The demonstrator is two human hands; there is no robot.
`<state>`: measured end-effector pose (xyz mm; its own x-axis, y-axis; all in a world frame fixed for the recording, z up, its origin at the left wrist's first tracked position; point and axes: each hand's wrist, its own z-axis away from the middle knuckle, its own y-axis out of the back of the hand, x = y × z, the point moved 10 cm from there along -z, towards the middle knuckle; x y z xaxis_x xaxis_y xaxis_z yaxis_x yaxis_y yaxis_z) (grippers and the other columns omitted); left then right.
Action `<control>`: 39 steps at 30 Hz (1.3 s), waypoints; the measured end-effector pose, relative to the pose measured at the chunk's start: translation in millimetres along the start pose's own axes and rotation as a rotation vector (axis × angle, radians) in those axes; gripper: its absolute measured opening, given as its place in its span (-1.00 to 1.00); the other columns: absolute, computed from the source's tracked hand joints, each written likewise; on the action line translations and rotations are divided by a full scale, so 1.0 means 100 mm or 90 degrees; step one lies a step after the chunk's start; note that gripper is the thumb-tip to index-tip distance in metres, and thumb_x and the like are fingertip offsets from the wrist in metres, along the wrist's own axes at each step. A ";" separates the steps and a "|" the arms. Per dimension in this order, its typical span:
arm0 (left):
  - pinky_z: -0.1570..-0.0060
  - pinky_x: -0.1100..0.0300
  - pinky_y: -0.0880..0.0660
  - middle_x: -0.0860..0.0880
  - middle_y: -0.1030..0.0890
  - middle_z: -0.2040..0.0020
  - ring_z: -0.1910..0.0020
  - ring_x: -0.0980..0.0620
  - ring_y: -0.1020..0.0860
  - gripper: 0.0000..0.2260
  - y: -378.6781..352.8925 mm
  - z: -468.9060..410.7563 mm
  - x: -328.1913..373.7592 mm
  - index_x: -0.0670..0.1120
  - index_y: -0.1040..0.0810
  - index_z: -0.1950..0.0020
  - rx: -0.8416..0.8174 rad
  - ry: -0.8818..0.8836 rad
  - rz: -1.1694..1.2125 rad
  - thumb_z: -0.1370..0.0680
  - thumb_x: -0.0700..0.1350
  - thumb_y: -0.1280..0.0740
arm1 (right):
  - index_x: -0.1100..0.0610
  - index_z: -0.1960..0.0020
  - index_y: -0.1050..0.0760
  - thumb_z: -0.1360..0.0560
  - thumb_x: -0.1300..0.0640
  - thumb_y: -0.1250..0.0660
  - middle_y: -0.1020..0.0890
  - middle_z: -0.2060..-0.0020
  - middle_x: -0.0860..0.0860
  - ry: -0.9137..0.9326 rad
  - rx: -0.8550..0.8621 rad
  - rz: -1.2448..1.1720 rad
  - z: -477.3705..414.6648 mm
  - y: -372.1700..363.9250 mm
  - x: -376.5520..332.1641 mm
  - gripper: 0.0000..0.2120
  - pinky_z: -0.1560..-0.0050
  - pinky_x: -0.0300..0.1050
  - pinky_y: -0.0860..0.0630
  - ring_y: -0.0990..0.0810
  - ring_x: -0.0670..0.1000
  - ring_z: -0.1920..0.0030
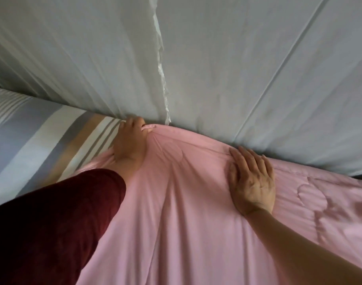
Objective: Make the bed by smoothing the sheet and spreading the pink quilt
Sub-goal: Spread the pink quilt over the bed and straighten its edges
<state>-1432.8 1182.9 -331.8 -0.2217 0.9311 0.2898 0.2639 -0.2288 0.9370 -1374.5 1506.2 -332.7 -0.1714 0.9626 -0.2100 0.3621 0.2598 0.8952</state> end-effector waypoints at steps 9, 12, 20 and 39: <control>0.11 -0.09 -0.38 -0.14 -0.52 -0.03 -0.06 -0.18 -0.42 -0.79 -0.10 0.00 -0.08 -0.14 -0.46 0.00 0.029 -0.017 0.013 -0.57 0.01 -0.23 | 0.21 -0.29 -0.51 -0.48 0.30 -0.24 -0.55 -0.26 0.09 0.128 0.017 -0.135 -0.10 0.04 -0.73 -0.62 -0.35 0.07 -0.34 -0.49 0.16 -0.26; 0.14 -0.07 -0.38 -0.14 -0.53 0.03 0.00 -0.18 -0.44 -0.71 -0.10 -0.02 -0.11 -0.15 -0.47 0.05 0.039 -0.020 0.052 -0.55 0.07 -0.17 | 0.23 -0.29 -0.49 -0.47 0.31 -0.16 -0.55 -0.23 0.10 0.142 -0.072 -0.270 -0.30 -0.33 -1.64 -0.59 -0.27 -0.01 -0.44 -0.50 0.15 -0.22; 0.20 0.02 -0.37 -0.13 -0.57 0.15 0.16 -0.17 -0.50 -0.77 0.05 -0.02 -0.22 -0.16 -0.53 0.11 0.060 -0.038 0.177 -0.48 -0.04 -0.17 | 0.16 -0.38 -0.44 -0.49 0.23 -0.12 -0.49 -0.35 0.05 0.093 -0.056 -0.152 -0.32 -0.80 -1.91 -0.53 -0.39 -0.07 -0.25 -0.41 0.08 -0.36; 0.35 0.13 -0.26 0.02 -0.40 0.46 0.39 -0.02 -0.42 -0.65 0.88 0.53 -1.99 -0.08 -0.33 0.39 -0.296 0.150 0.078 -0.35 0.19 -0.22 | 0.19 -0.38 -0.44 -0.51 0.23 -0.20 -0.50 -0.34 0.10 0.117 -0.063 -0.129 -0.36 -0.75 -2.00 -0.57 -0.43 0.01 -0.19 -0.42 0.12 -0.39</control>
<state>-1316.1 992.9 -316.9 -0.4342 0.8125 0.3889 -0.1312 -0.4842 0.8651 -1400.5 1291.6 -344.2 -0.3972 0.8593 -0.3221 0.2144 0.4282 0.8779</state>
